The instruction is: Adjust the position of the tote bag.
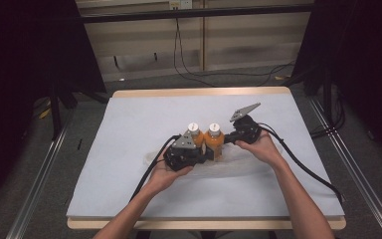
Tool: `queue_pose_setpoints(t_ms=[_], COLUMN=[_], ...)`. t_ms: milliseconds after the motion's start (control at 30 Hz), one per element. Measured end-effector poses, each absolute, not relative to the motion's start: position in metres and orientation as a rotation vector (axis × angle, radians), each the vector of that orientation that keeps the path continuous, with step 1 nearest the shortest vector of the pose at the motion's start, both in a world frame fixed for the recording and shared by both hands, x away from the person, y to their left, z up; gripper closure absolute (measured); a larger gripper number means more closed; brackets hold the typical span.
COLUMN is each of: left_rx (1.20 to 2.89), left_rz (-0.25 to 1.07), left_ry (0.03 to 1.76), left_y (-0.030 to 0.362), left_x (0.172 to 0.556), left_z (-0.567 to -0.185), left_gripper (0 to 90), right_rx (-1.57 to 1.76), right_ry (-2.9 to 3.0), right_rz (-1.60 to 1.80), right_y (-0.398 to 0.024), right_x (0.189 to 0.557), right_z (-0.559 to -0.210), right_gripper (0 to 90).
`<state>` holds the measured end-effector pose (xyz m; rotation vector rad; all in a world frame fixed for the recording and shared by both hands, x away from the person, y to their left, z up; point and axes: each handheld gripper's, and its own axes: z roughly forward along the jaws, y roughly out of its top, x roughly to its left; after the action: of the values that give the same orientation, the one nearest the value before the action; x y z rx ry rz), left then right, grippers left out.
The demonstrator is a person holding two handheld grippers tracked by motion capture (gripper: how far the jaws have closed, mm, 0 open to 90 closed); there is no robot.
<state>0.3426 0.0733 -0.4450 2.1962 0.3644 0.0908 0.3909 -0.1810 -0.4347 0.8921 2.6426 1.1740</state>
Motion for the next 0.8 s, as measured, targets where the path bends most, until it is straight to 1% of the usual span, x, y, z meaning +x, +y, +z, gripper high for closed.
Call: queue_pose_setpoints(t_ms=[33, 100, 333, 367, 467, 500, 567, 600, 667, 733, 800], left_rx=[2.215, 2.203, 2.298, 2.278, 2.326, 2.309, 2.351, 2.317, 2.345, 2.305, 2.310], left_rz=[0.105, 0.076, 0.088, 0.075, 0.078, 0.066, 0.078, 0.066, 0.054, 0.049, 0.032], left_ry=[0.364, 0.377, 0.338, 0.349, 0.318, 0.327, 0.317, 0.325, 0.317, 0.317, 0.314], left_y=[0.073, 0.072, 0.067, 0.066, 0.066, 0.065, 0.066, 0.065, 0.067, 0.068, 0.069], left_x=[0.343, 0.343, 0.336, 0.336, 0.335, 0.334, 0.334, 0.333, 0.334, 0.332, 0.332], left_z=[-0.446, -0.452, -0.468, -0.471, -0.474, -0.476, -0.478, -0.481, -0.480, -0.483, -0.483], left_gripper=[90.0, 90.0, 90.0, 90.0, 90.0, 90.0, 90.0, 90.0, 90.0, 90.0, 90.0], right_rx=[0.893, 0.890, 0.953, 0.958, 0.984, 0.991, 0.988, 0.998, 1.006, 1.010, 1.035], right_ry=[2.651, 2.662, 2.702, 2.709, 2.728, 2.731, 2.738, 2.736, 2.725, 2.716, 2.702], right_rz=[1.174, 1.178, 1.140, 1.132, 1.104, 1.086, 1.058, 1.064, 1.055, 1.066, 1.060], right_y=[-0.179, -0.175, -0.165, -0.165, -0.163, -0.163, -0.162, -0.162, -0.162, -0.164, -0.164], right_x=[0.393, 0.396, 0.406, 0.407, 0.409, 0.409, 0.410, 0.411, 0.413, 0.416, 0.417], right_z=[-0.437, -0.440, -0.462, -0.464, -0.472, -0.474, -0.477, -0.477, -0.477, -0.478, -0.478], right_gripper=[90.0, 90.0, 90.0, 90.0, 90.0, 90.0, 90.0, 90.0, 90.0, 90.0, 90.0])
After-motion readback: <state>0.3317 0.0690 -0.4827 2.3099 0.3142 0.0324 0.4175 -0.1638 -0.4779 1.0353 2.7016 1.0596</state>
